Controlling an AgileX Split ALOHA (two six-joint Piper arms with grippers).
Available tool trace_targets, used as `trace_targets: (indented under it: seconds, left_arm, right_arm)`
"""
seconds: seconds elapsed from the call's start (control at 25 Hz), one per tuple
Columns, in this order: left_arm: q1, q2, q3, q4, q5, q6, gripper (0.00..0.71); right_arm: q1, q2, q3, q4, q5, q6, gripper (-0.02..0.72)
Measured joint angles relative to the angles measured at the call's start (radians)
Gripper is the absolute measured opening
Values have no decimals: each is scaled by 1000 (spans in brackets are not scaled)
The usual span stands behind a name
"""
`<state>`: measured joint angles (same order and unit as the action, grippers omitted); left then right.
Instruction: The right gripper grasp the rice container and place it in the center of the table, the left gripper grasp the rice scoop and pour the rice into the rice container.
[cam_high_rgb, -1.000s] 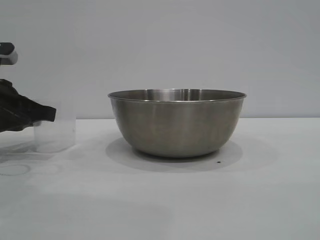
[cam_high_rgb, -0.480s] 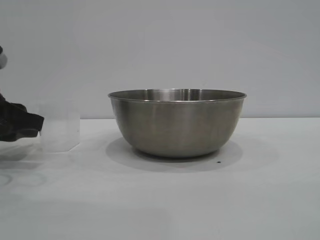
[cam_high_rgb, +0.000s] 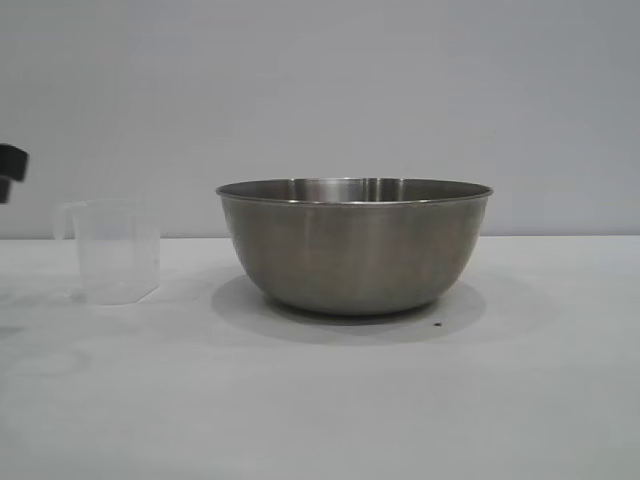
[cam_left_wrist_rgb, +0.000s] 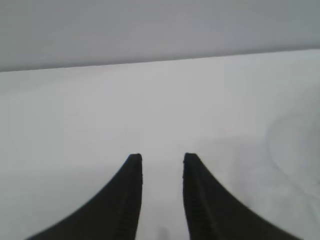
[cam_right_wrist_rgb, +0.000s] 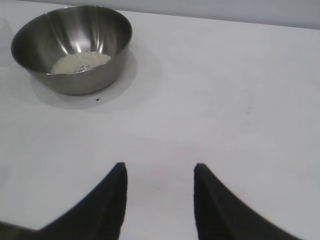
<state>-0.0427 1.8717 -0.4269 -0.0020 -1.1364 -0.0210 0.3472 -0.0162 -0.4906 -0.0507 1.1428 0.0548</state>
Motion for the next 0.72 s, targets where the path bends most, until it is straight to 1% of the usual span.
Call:
trace_targets:
  seconds: [0.04, 0.12, 0.16, 0.2, 0.36, 0.48, 0.64, 0.72]
  left_arm:
    - [24, -22, 2, 22, 0, 0, 190]
    - [57, -68, 3, 79, 0, 9, 190]
    - [64, -96, 3, 100, 0, 17, 241]
    - [66, -127, 3, 109, 0, 19, 251]
    - [68, -289, 5, 129, 18, 56, 243]
    - [68, -428, 4, 129, 119, 84, 243]
    - [68, -610, 14, 129, 301, 88, 243]
    - [68, -704, 16, 136, 417, 76, 243]
  right_arm:
    - [0, 0, 0, 0, 0, 0, 315]
    - [0, 0, 0, 0, 0, 0, 315]
    - [0, 0, 0, 0, 0, 0, 315]
    - [0, 0, 0, 0, 0, 0, 315]
    - [0, 0, 0, 0, 0, 0, 315]
    - [0, 0, 0, 0, 0, 0, 315]
    - [0, 0, 0, 0, 0, 0, 315]
    - [0, 0, 0, 0, 0, 0, 315]
